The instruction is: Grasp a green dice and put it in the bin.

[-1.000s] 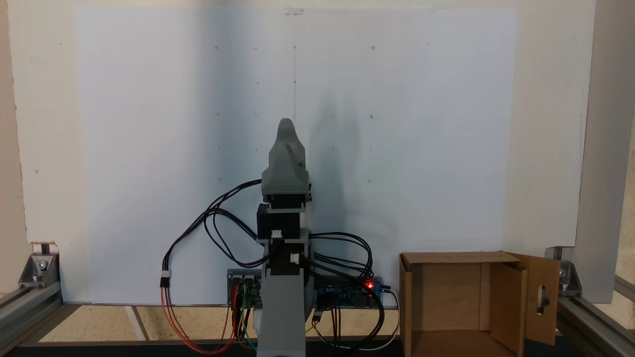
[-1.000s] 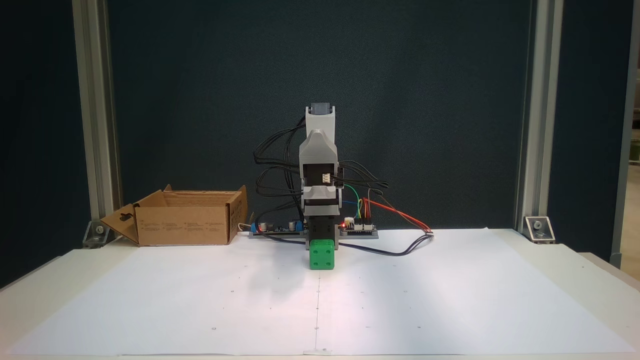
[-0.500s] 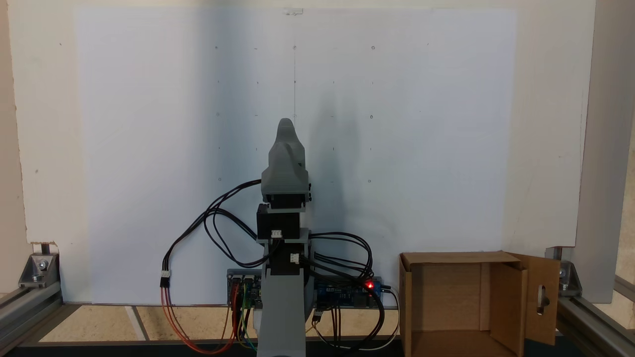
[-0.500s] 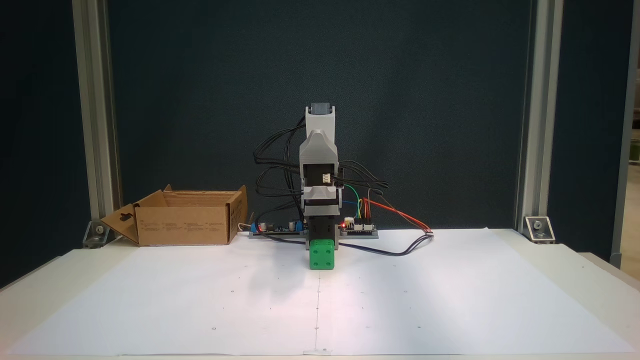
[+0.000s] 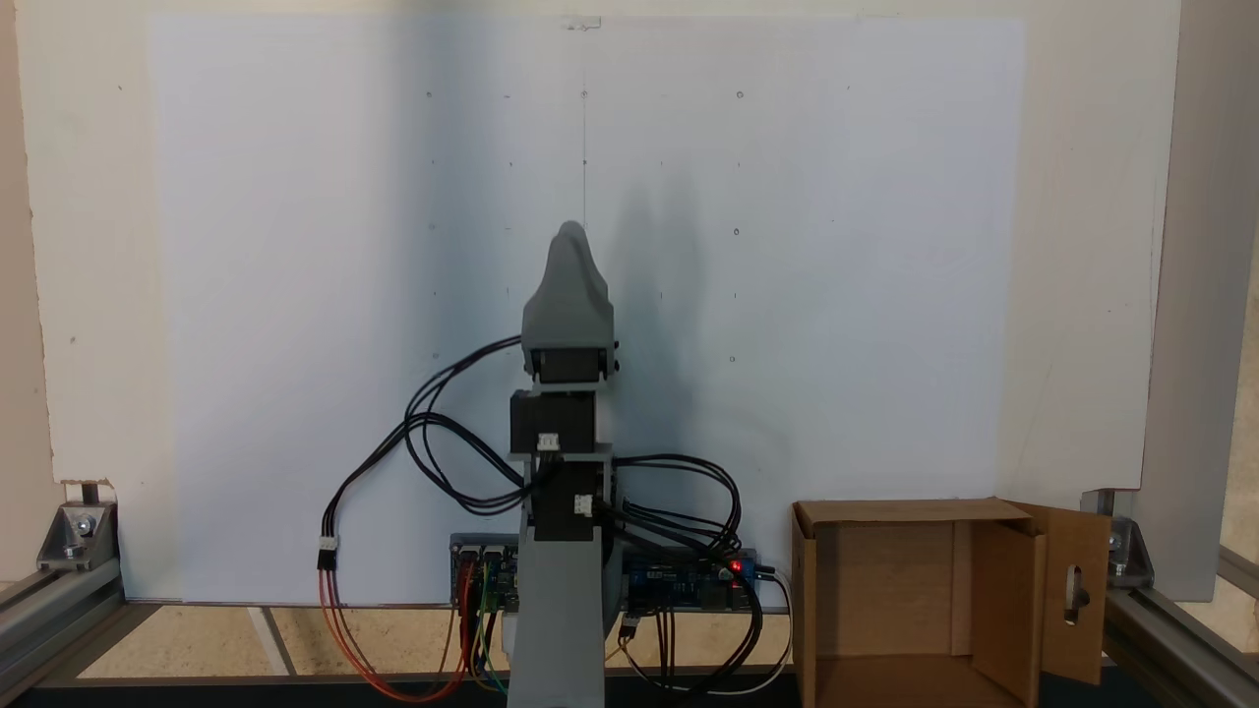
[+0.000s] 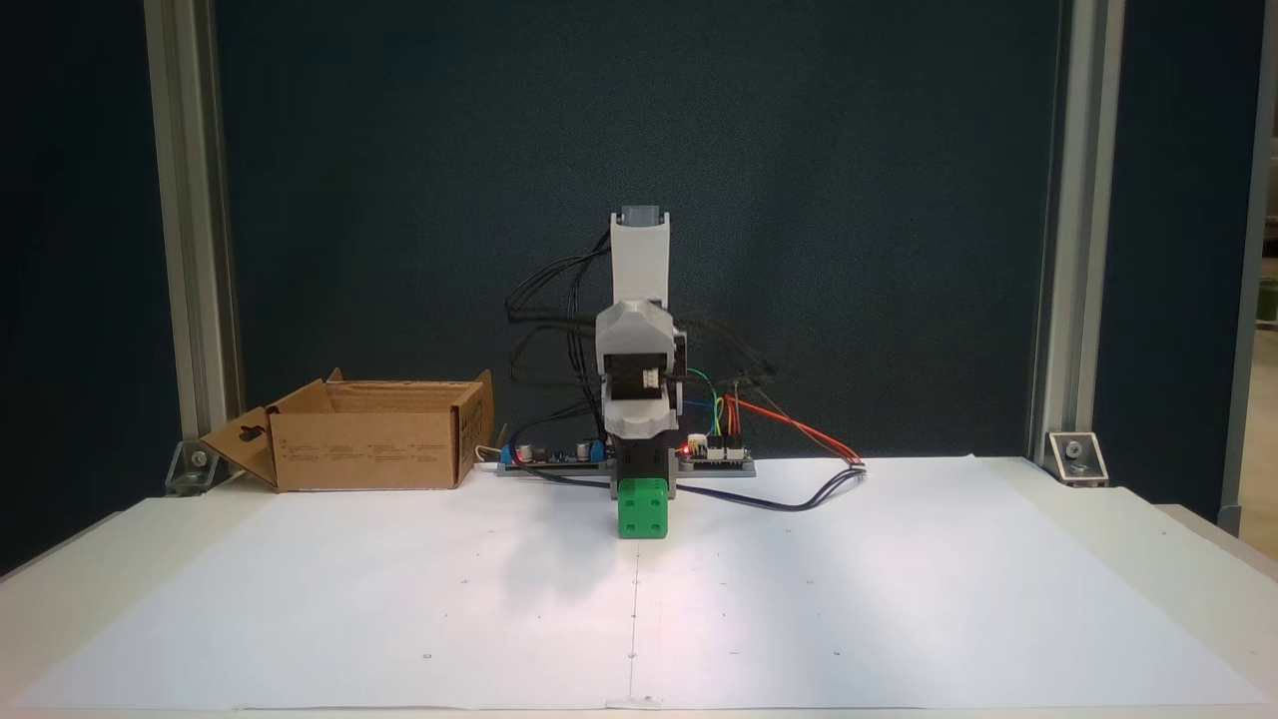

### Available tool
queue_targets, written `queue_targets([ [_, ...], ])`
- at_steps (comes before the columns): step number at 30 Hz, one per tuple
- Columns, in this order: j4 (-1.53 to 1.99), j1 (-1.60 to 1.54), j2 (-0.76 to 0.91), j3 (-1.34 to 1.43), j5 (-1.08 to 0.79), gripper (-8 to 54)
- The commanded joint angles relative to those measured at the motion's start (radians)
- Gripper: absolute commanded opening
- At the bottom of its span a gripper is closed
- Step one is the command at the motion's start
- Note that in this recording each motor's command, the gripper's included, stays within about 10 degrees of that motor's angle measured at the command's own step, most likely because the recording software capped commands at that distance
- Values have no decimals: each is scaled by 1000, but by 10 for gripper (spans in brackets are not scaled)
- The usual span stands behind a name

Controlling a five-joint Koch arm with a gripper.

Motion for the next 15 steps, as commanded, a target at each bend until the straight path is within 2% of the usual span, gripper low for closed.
queue_targets([
  [1, 124, 3, 107, -94, -43, 431],
  [9, 658, 43, 107, -393, -40, 433],
  [15, 1057, 40, 106, -604, 48, 432],
])
